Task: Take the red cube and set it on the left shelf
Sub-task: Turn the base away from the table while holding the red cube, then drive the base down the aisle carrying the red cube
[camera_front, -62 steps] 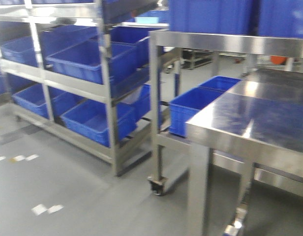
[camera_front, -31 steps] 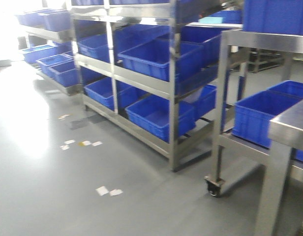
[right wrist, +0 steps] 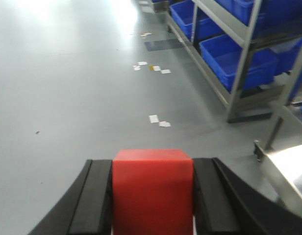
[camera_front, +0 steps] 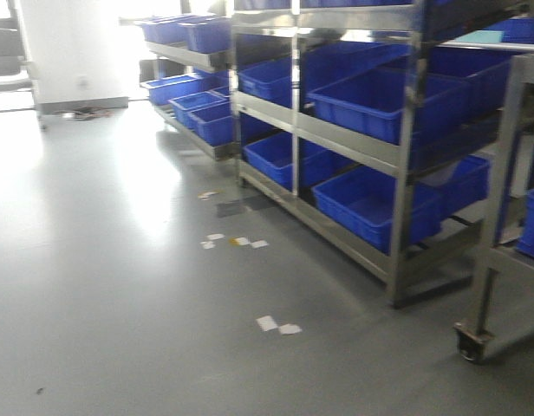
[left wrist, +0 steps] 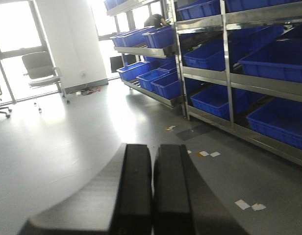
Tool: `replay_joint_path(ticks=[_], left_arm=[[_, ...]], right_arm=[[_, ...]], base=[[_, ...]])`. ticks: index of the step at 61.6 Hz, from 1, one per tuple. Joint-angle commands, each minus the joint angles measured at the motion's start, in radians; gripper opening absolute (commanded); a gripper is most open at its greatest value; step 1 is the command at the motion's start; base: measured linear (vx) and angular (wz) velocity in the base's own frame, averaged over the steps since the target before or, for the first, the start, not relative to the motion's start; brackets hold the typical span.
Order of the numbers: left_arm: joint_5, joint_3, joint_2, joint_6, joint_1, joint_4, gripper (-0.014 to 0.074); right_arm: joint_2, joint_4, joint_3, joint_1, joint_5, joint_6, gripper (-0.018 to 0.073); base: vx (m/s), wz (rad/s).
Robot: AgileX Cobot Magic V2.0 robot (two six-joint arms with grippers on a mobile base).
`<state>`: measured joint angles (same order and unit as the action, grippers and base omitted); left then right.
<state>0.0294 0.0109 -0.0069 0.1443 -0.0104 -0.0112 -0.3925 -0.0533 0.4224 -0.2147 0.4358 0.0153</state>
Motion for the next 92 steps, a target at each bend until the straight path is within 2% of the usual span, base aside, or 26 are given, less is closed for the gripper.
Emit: replay_joint_path(ticks=[1, 59, 92], left_arm=[[-0.090, 0.022, -0.003, 0.001, -0.001, -0.005, 0.0106], [-0.090, 0.022, -0.003, 0.001, -0.001, -0.005, 0.0106], [-0.090, 0.022, -0.003, 0.001, -0.001, -0.005, 0.0106]], right_arm=[[-0.003, 0.010, 0.029, 0.006, -0.087, 0.004, 0.0055], [-0.003, 0.010, 0.029, 0.006, -0.087, 0.004, 0.0055], [-0.003, 0.010, 0.029, 0.006, -0.087, 0.004, 0.0055]], base=[[-0.09, 0.54], [-0.06, 0.42], [0.00, 0.27]])
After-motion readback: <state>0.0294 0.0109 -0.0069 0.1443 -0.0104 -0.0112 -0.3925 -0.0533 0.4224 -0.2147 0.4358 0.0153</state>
